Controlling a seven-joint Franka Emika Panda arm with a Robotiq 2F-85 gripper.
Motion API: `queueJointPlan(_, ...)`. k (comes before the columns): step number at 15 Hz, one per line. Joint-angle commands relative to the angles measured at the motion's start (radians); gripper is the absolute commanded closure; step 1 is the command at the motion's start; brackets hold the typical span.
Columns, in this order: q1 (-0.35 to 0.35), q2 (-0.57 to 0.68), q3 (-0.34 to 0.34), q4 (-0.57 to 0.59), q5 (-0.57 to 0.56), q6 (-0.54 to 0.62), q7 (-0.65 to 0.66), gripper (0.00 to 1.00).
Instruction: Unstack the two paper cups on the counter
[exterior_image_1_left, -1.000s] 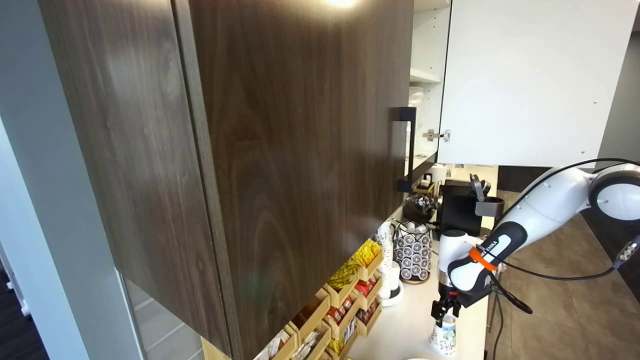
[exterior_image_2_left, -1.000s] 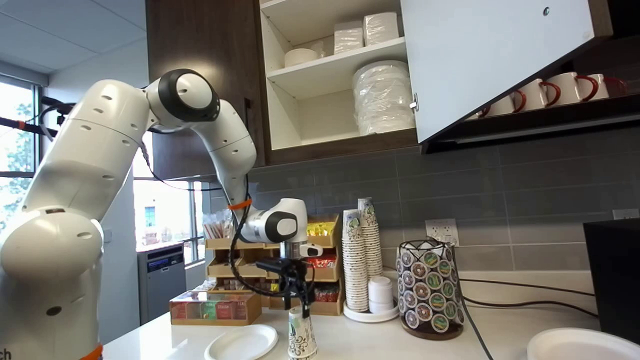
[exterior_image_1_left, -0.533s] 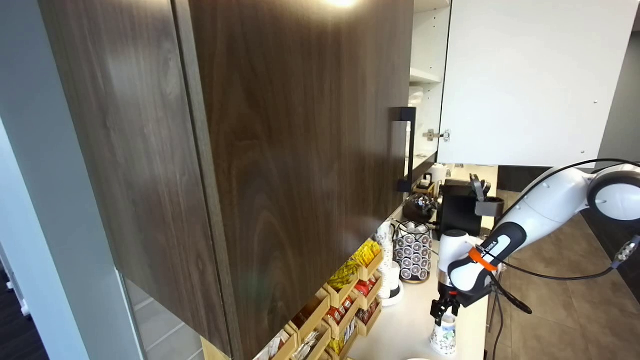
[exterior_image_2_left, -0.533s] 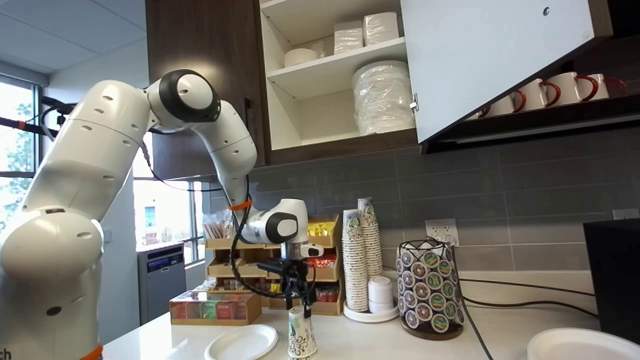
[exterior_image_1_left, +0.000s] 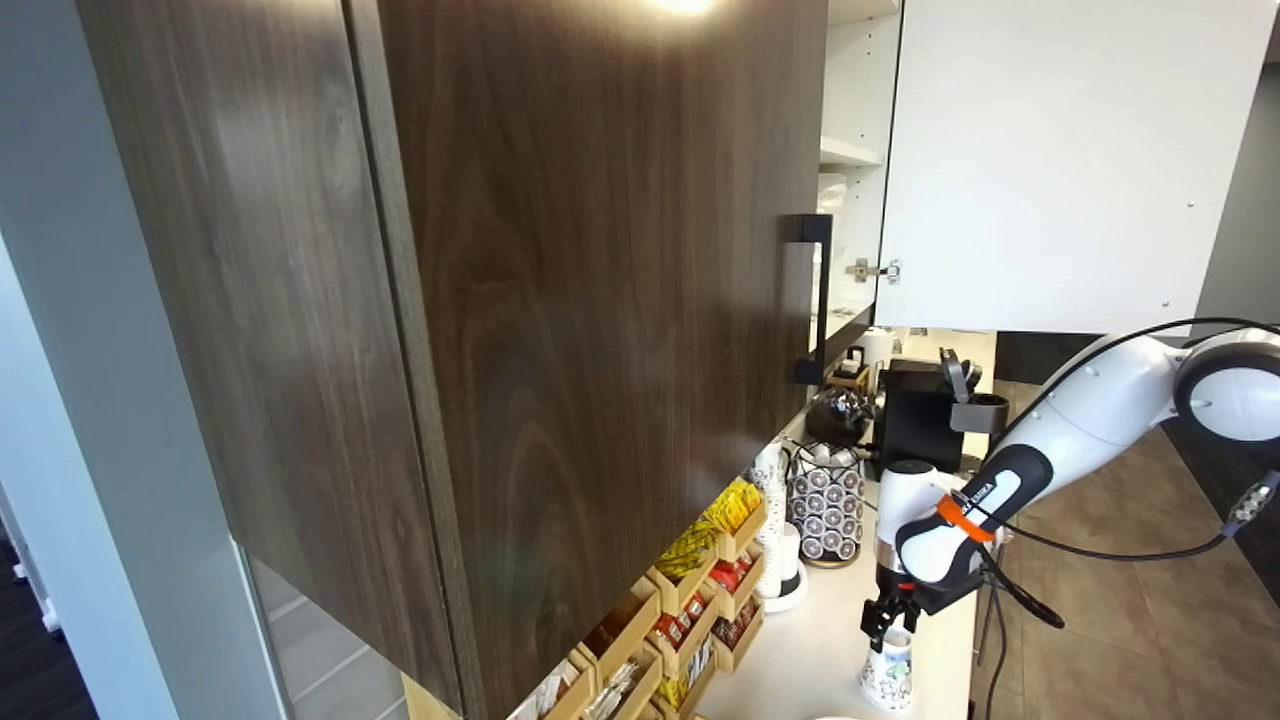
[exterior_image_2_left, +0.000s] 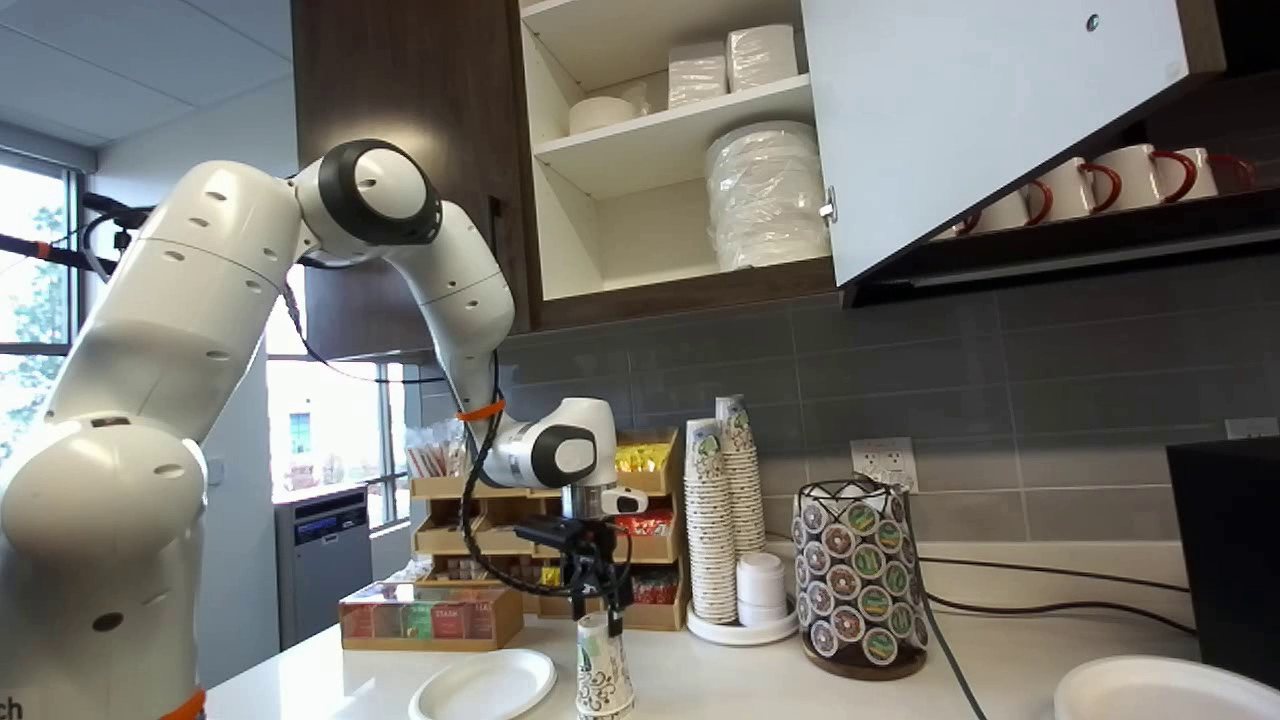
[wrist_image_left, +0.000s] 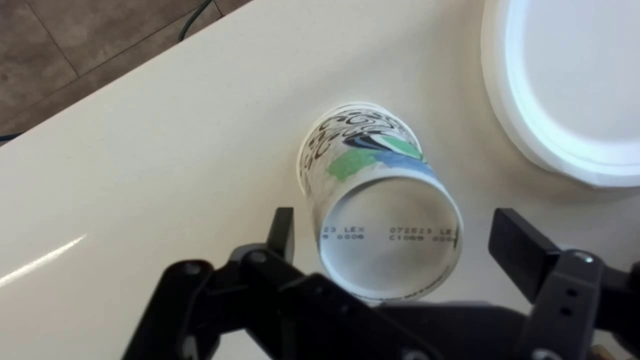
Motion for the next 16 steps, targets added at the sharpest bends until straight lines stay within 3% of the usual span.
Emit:
queueJointPlan(1,0.008,0.011,-0.008,0.004,0.012,0.019,-0.005,0.00)
queueJointPlan(6,0.006,0.008,-0.005,0.005,0.017,0.020,-0.008,0.07)
queueJointPlan(8,0.006,0.006,-0.005,0.005,0.017,0.020,-0.007,0.16)
queueJointPlan(10,0.005,0.005,-0.005,0.006,0.018,0.021,-0.008,0.35)
queueJointPlan(12,0.005,0.004,-0.004,0.007,0.019,0.021,-0.009,0.45)
queueJointPlan(13,0.005,0.003,-0.005,0.007,0.019,0.021,-0.008,0.42)
queueJointPlan(16,0.004,-0.002,-0.004,0.006,0.020,0.018,-0.009,0.44)
